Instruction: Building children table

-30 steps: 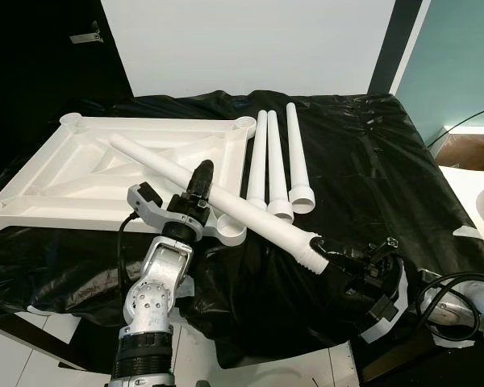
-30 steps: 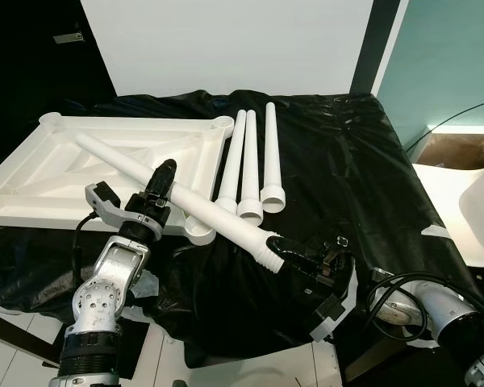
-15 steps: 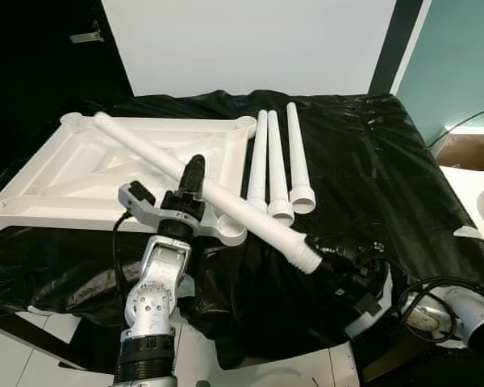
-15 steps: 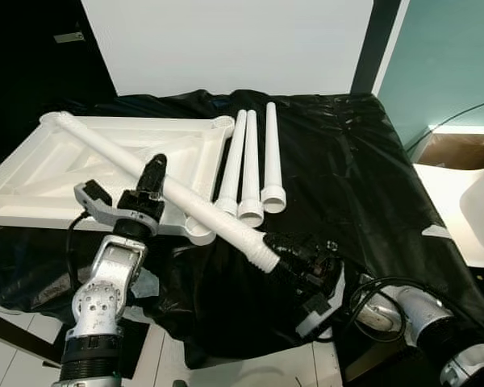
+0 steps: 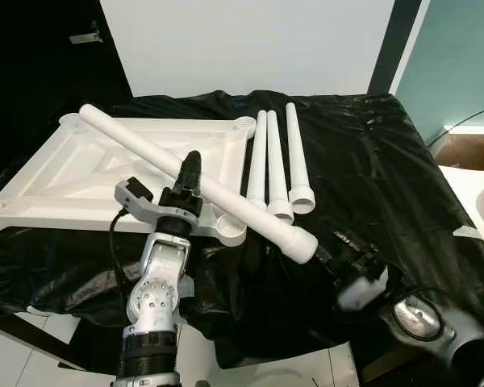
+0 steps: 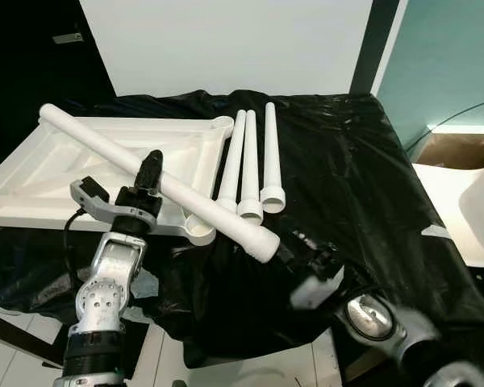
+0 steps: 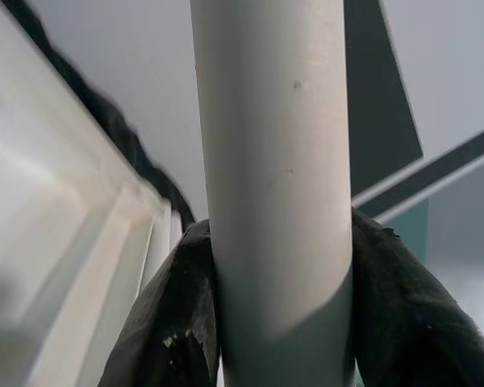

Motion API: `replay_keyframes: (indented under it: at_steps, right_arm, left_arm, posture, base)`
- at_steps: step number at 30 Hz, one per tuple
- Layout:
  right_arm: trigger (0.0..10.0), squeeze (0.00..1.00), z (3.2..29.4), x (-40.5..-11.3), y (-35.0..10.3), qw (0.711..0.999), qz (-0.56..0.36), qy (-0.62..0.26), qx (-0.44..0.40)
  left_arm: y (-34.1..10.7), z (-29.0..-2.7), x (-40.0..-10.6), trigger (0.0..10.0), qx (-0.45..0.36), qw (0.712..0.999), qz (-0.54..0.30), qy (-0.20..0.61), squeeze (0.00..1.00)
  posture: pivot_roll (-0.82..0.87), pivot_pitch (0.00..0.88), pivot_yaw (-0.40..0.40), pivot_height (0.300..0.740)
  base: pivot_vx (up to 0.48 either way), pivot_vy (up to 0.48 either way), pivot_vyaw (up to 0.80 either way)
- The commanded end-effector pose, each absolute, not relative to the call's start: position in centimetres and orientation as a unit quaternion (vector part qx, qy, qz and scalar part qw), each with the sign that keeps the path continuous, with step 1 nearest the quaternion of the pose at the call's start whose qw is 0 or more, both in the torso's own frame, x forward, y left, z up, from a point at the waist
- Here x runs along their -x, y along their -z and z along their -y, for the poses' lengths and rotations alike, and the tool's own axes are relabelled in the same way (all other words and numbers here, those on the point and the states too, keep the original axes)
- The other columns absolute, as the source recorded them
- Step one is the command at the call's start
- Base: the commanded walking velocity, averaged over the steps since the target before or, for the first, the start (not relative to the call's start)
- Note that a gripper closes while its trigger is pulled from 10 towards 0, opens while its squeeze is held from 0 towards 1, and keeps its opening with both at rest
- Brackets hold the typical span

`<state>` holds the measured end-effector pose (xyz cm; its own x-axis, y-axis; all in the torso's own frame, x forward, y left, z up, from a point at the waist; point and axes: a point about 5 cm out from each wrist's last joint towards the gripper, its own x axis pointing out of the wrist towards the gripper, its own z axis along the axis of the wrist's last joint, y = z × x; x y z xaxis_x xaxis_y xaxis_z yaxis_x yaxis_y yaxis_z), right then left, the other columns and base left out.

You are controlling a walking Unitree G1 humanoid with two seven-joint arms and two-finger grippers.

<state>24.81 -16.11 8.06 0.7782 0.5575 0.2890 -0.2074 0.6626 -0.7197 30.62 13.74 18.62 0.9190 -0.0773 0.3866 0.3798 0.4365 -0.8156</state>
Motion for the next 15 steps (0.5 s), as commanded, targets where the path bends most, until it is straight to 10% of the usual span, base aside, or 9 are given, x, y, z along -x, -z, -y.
replay_keyframes:
  at_steps: [1, 9, 15]
  right_arm:
    - [10.0, 0.00, 17.0, -25.6, -8.5, 0.919, 0.195, -0.183, 0.289]
    - [10.0, 0.00, 17.0, -25.6, -8.9, 0.949, 0.147, -0.177, 0.216]
    - [10.0, 0.00, 15.9, -25.5, -10.5, 0.944, 0.139, -0.251, 0.165]
  left_arm:
    - [-20.4, -14.0, -30.7, 0.0, 0.510, 0.821, 0.199, 0.161, 0.00]
    - [-23.5, -14.1, -30.9, 0.0, 0.517, 0.804, 0.243, 0.164, 0.00]
    - [-24.0, -12.2, -30.4, 0.0, 0.350, 0.876, 0.259, 0.209, 0.00]
  posture:
    - [0.06, 0.000, 0.048, 0.740]
    - [0.05, 0.000, 0.048, 0.740]
    - [0.05, 0.000, 0.049, 0.740]
  base:
    - [0.000, 0.000, 0.00]
    - [0.000, 0.000, 0.00]
    - [0.000, 0.000, 0.00]
